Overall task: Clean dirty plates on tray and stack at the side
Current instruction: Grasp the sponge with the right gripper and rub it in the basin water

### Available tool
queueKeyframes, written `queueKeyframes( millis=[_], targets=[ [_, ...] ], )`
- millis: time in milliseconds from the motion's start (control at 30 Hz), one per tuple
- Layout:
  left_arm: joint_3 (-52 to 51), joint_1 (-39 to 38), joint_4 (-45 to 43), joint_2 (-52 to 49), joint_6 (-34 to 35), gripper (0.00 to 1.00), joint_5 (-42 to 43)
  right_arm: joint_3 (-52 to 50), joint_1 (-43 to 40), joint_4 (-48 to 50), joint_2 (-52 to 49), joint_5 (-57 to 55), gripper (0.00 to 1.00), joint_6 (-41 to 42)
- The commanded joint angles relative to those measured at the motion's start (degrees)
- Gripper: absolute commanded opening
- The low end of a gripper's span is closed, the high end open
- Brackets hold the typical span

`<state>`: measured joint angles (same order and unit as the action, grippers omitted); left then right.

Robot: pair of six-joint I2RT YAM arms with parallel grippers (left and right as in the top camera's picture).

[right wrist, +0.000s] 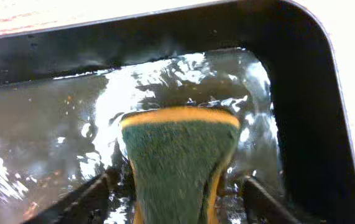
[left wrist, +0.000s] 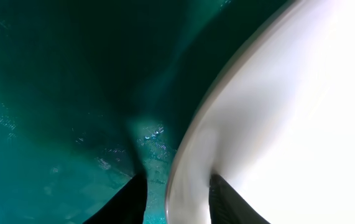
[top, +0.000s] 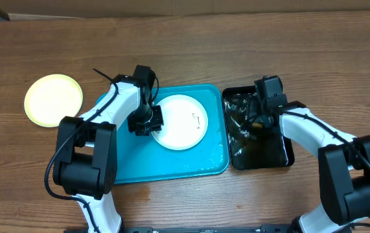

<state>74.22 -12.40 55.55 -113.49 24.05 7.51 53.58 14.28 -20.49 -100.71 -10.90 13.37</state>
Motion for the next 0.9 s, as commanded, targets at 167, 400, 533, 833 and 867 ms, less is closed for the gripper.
queueKeyframes(
  millis=[167,400,533,833,867],
  targets=[
    [-0.57,-0.48,-0.39,-2.34,0.83,0.36,-0.42,-0.07,-0.15,-6.36,2.23,4.81,0.47,0.15],
    [-0.57,-0.48,-0.33,-2.34,0.83,0.36,-0.42,0.31,-0.20,-5.51,2.25,4.55,0.25,0.07],
    [-0.57,-0.48,-0.31,-2.34,0.83,0.40,-0.42,2.19,-0.22,-4.85,2.25,4.52,0.67,0.07],
    [-0.57,-0.48,-0.35,-2.34,0.83,0.40,-0.42,2.14,-0.22,0.76,0.76,3.80,0.73,0.07],
    [-0.57,-0.48,-0.33,-2.34,0.83,0.40,-0.42,2.14,-0.20,2.21,-0.48,3.28,0.73,0.09]
  ],
)
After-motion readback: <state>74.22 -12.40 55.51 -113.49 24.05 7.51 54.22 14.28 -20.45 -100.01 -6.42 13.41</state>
